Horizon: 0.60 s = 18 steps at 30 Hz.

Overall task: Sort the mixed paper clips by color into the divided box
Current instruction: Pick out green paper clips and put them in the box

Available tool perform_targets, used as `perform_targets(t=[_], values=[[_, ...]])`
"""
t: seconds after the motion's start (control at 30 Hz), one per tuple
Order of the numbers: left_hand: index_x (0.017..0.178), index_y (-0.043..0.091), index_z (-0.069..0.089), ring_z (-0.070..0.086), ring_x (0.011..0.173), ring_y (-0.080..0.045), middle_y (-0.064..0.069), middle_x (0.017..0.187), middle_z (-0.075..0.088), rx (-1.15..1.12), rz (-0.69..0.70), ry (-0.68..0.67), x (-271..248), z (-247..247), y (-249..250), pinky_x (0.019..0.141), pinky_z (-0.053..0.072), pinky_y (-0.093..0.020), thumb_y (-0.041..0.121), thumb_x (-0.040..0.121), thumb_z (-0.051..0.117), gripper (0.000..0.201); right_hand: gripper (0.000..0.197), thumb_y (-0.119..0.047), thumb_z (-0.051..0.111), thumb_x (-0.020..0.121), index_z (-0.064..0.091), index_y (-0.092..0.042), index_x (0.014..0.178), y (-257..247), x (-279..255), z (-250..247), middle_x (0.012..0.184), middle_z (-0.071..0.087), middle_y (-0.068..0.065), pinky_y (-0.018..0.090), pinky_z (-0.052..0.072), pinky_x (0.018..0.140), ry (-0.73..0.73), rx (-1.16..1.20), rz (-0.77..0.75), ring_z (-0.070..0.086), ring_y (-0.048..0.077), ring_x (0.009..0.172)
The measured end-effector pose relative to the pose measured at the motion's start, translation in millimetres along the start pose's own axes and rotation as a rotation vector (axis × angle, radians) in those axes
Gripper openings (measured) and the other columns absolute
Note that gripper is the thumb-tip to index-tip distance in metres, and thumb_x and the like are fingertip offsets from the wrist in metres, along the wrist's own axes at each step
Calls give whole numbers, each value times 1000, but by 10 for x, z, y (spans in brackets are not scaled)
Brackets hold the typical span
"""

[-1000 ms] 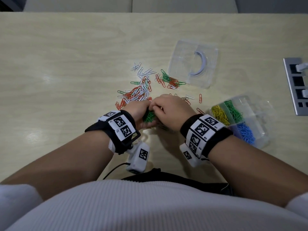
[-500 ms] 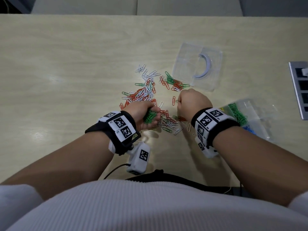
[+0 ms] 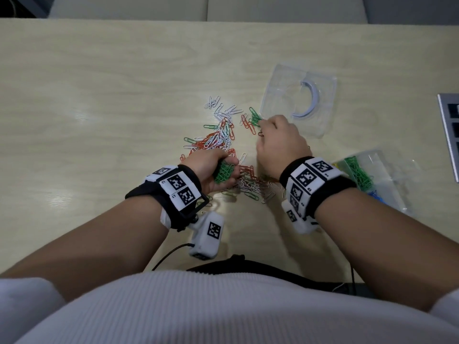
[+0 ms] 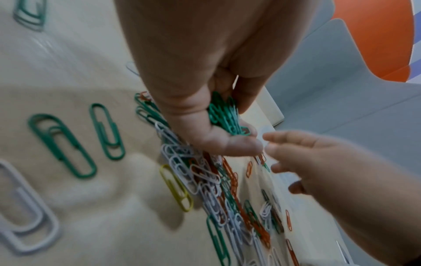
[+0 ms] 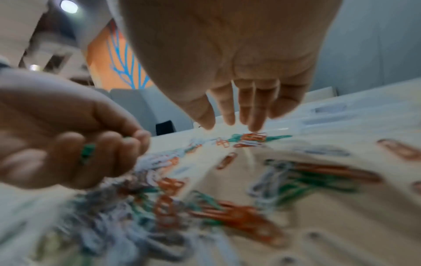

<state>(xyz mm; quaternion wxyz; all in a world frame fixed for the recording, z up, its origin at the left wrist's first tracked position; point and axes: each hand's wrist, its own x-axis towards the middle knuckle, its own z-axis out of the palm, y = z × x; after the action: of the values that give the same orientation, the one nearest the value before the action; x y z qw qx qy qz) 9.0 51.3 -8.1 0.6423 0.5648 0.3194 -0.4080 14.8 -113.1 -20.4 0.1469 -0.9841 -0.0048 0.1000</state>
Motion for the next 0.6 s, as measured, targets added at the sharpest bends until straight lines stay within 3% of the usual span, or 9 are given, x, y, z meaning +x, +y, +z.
perform_targets(t=[0.1, 0.23, 0.33, 0.43, 0.6], values=[[81, 9, 63, 62, 55, -14, -8, 72, 65, 1, -1, 21, -11, -17, -6, 51, 55, -24, 23, 99, 41, 32, 44, -21, 48, 92, 43, -18, 136, 116, 2, 51, 139, 41, 3, 40, 42, 87, -61, -204, -8, 47, 29, 112], [77, 9, 62, 63, 56, -15, -9, 74, 65, 7, 9, 16, -7, 7, -4, 50, 53, -24, 22, 99, 42, 32, 30, -22, 46, 93, 55, -18, 121, 85, -65, 87, 120, 50, 4, 39, 39, 86, -37, -218, -10, 47, 26, 109], [76, 9, 61, 62, 55, -15, -9, 69, 64, 7, 19, 7, -15, 37, 8, 49, 52, -23, 21, 99, 42, 32, 27, -18, 47, 92, 58, -16, 117, 23, -31, 45, 116, 51, 5, 38, 40, 85, 8, -139, -11, 48, 26, 106], [77, 8, 60, 61, 53, -15, -9, 68, 63, 16, 25, 12, -28, 57, 25, 49, 52, -22, 22, 99, 41, 33, 31, -9, 46, 91, 57, -11, 120, 25, 158, 3, 117, 53, 9, 38, 44, 85, 35, -78, -13, 50, 28, 105], [77, 8, 60, 61, 53, -15, -9, 67, 62, 24, 24, 8, -36, 52, 38, 49, 52, -23, 22, 100, 40, 34, 42, -3, 45, 91, 47, -7, 133, 45, 458, -8, 130, 48, 13, 42, 47, 93, -67, -109, -111, 50, 32, 114]])
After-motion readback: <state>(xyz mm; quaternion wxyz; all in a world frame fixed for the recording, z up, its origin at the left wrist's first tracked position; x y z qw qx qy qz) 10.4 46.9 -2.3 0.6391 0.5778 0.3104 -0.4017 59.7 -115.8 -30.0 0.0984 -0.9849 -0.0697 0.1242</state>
